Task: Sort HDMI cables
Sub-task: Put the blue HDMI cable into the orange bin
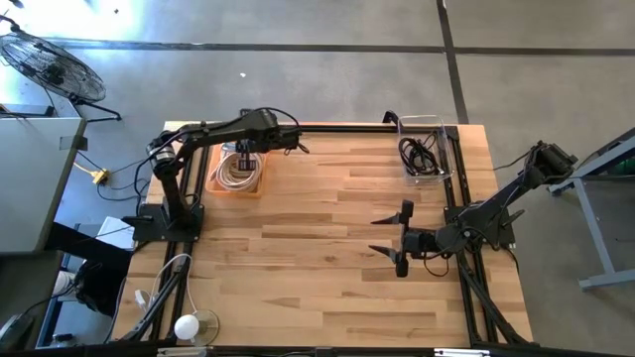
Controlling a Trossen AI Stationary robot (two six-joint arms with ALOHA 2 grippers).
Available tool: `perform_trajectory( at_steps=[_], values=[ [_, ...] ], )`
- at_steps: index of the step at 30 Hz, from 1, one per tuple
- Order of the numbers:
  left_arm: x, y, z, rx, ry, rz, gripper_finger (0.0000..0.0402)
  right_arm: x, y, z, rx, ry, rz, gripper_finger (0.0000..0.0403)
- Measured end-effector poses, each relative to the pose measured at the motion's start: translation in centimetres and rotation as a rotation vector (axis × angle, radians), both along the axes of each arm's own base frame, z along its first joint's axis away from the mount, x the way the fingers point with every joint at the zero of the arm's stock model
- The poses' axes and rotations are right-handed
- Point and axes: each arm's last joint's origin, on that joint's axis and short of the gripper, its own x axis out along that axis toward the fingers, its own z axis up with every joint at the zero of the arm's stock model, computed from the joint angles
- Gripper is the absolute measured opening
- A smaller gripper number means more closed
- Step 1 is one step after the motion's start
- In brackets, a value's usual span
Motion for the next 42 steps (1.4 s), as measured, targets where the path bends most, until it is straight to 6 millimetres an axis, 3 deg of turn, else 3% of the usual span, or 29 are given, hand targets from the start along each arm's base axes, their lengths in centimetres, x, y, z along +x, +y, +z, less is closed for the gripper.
perform_trajectory(
  at_steps=[10, 19, 22, 33, 37, 42],
  values=[
    [0.9, -2.0, 0.6, 0.056, 0.046, -0.120, 0.0031, 0.0, 0.0, 0.0, 0.004, -0.001, 0.000, 0.0279],
    [0.9, -2.0, 0.5, 0.035, 0.029, -0.106, 0.0038, 0.0, 0.0, 0.0, 0.015, 0.002, -0.002, 0.0279],
    [0.9, -2.0, 0.6, 0.040, 0.030, -0.105, 0.0065, 0.0, 0.0, -0.1, 0.015, 0.009, 0.000, 0.0279],
    [0.9, -1.8, 0.7, 0.113, 0.024, -0.088, 0.0226, 0.0, 0.0, -0.2, 0.016, 0.018, 0.000, 0.0279],
    [0.9, -1.9, 0.6, 0.080, 0.010, -0.078, 0.0248, 0.0, 0.0, -0.2, 0.016, 0.017, 0.000, 0.0279],
    [0.9, -2.8, 0.6, -0.125, -0.035, -0.099, 0.0249, 0.0, 0.0, -0.2, 0.016, 0.018, 0.000, 0.0279]
  ],
)
